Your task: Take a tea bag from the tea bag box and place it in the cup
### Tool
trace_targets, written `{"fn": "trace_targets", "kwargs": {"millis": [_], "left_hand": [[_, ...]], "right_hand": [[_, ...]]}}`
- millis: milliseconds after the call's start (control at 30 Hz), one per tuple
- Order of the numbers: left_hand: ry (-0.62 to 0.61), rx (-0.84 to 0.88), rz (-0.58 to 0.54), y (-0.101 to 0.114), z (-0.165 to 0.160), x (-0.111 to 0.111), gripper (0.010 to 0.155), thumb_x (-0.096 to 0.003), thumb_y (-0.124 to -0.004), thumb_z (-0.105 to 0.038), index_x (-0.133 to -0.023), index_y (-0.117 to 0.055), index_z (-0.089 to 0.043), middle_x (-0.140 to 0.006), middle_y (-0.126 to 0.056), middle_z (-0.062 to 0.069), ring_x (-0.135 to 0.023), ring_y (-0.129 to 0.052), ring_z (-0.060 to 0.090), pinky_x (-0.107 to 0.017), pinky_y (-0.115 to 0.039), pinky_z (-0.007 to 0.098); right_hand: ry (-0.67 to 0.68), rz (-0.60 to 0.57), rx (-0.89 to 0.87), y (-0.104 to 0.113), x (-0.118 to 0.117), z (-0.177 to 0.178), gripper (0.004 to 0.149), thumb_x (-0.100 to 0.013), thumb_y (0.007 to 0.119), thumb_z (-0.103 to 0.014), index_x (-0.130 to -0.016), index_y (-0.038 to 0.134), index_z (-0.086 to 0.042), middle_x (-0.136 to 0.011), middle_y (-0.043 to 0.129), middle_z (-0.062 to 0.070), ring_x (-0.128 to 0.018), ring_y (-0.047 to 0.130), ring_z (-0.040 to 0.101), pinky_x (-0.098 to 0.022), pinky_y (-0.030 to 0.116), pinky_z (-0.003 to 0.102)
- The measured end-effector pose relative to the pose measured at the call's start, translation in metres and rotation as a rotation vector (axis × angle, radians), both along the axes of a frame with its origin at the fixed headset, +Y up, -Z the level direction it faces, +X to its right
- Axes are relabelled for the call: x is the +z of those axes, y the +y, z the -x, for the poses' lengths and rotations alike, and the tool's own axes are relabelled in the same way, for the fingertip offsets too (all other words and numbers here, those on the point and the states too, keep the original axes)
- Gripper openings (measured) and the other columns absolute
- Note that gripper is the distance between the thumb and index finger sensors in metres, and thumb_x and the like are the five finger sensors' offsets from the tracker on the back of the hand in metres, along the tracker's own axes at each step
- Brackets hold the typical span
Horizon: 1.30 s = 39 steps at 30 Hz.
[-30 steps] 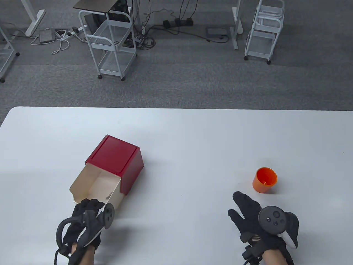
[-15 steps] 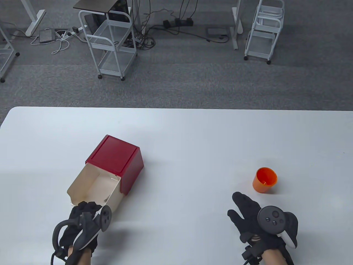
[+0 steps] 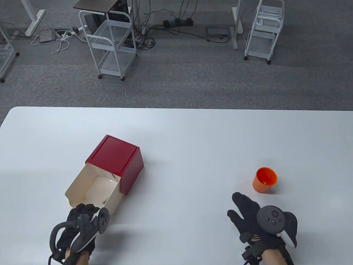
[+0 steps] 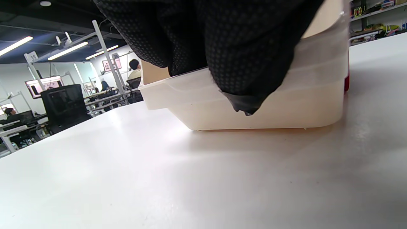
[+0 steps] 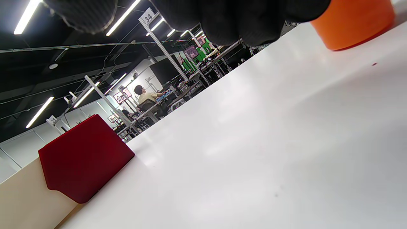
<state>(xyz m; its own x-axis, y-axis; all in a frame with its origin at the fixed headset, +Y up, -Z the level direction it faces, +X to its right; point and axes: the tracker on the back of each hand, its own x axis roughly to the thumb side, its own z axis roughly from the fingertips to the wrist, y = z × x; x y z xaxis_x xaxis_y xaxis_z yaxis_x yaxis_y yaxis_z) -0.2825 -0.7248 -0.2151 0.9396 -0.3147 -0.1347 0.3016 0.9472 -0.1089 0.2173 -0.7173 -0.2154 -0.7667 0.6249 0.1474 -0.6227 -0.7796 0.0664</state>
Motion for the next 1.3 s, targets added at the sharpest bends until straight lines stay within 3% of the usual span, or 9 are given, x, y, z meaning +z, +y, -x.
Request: {"fn": "trace_targets", "kwargs": {"millis": [300,400,567,767,833,1033,1300], "left_hand": [[0.025,0.052,0.059,0.002,0.003,0.0,0.049,-0.039,-0.088,-0.034,-0.086,-0.083,-0.046,-0.104,-0.085,-0.018,-0.101,-0.082,0.014,-0.076,-0.073,0.032],[0.06,0.147,0.078,0.014,0.009,0.002,0.051,-0.0403,-0.088,-0.033,-0.09,-0.081,-0.045,-0.108,-0.081,-0.014,-0.102,-0.08,0.017,-0.077,-0.071,0.034],[0.096,0.264,0.015,0.035,0.023,0.002,0.052,-0.0412,-0.087,-0.034,-0.092,-0.081,-0.042,-0.109,-0.081,-0.011,-0.102,-0.081,0.02,-0.076,-0.071,0.036],[0.081,0.287,-0.014,0.046,0.026,-0.014,0.059,-0.0411,-0.085,-0.04,-0.099,-0.074,-0.04,-0.111,-0.08,-0.003,-0.1,-0.083,0.024,-0.074,-0.075,0.037],[0.065,0.29,0.005,0.046,0.024,-0.022,0.061,-0.0409,-0.085,-0.04,-0.101,-0.072,-0.04,-0.112,-0.08,-0.005,-0.101,-0.083,0.023,-0.075,-0.074,0.036],[-0.031,0.292,0.093,0.038,0.014,-0.049,0.063,-0.0401,-0.086,-0.038,-0.1,-0.069,-0.045,-0.114,-0.074,-0.012,-0.105,-0.077,0.018,-0.078,-0.071,0.033],[-0.102,0.321,0.278,0.001,0.0,-0.074,0.059,-0.0403,-0.086,-0.033,-0.093,-0.07,-0.055,-0.114,-0.07,-0.021,-0.107,-0.072,0.013,-0.079,-0.067,0.033]], "right_hand": [[0.0,0.0,0.001,0.0,0.0,0.0,0.07,-0.047,0.07,-0.055,-0.101,0.056,-0.013,-0.105,0.061,0.025,-0.088,0.066,0.055,-0.067,0.056,0.063],[-0.002,0.0,0.002,0.0,-0.001,0.0,0.07,-0.047,0.07,-0.055,-0.101,0.056,-0.013,-0.105,0.061,0.025,-0.088,0.066,0.055,-0.066,0.057,0.063],[0.006,-0.009,0.005,0.002,0.0,0.002,0.07,-0.047,0.07,-0.055,-0.101,0.056,-0.013,-0.105,0.061,0.025,-0.088,0.066,0.055,-0.066,0.056,0.064],[0.009,-0.019,0.013,0.003,0.002,0.005,0.07,-0.047,0.07,-0.055,-0.101,0.056,-0.013,-0.105,0.061,0.025,-0.088,0.066,0.055,-0.066,0.056,0.064],[0.008,-0.013,0.018,0.002,0.001,0.005,0.07,-0.047,0.07,-0.055,-0.101,0.056,-0.013,-0.105,0.061,0.025,-0.088,0.065,0.055,-0.066,0.056,0.064],[-0.005,-0.008,0.02,0.002,0.001,0.004,0.07,-0.048,0.07,-0.055,-0.102,0.055,-0.013,-0.105,0.061,0.025,-0.088,0.065,0.055,-0.067,0.056,0.064],[-0.022,-0.007,0.012,0.002,0.001,0.001,0.07,-0.048,0.07,-0.055,-0.102,0.055,-0.013,-0.106,0.06,0.025,-0.088,0.065,0.055,-0.067,0.056,0.064]]}}
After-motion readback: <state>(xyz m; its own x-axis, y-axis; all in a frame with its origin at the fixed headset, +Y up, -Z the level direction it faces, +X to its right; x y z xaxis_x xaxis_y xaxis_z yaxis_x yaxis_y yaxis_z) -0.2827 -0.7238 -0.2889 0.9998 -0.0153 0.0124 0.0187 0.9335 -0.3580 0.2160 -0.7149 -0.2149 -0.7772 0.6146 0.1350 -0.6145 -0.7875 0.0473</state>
